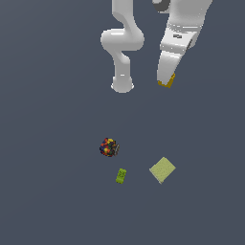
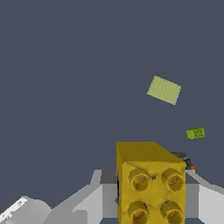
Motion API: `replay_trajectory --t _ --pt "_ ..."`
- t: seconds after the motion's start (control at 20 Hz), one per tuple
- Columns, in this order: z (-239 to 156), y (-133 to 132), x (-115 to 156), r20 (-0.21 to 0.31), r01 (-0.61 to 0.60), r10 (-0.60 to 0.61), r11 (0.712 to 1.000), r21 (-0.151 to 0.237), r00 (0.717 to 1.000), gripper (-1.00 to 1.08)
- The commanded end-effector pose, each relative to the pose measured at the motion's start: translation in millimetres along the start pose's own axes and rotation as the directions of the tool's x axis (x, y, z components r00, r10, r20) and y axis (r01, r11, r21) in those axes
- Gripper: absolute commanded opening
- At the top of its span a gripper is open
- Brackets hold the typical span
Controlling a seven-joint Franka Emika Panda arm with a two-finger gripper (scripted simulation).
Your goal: Pick up a designated object from a clutter of objects.
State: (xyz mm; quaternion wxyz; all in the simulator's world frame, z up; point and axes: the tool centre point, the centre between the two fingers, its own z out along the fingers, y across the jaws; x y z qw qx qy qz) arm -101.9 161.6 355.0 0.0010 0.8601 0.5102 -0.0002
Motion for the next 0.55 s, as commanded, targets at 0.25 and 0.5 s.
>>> replay_trajectory --t 0.25,0.5 --pt "-19.5 -13.9 17.9 -0.001 -0.001 0.002 1.000 0.002 1.000 -1.00" --pt "-18.4 -12.1 17.4 -0.001 -0.002 0.002 1.000 0.002 1.000 -1.00"
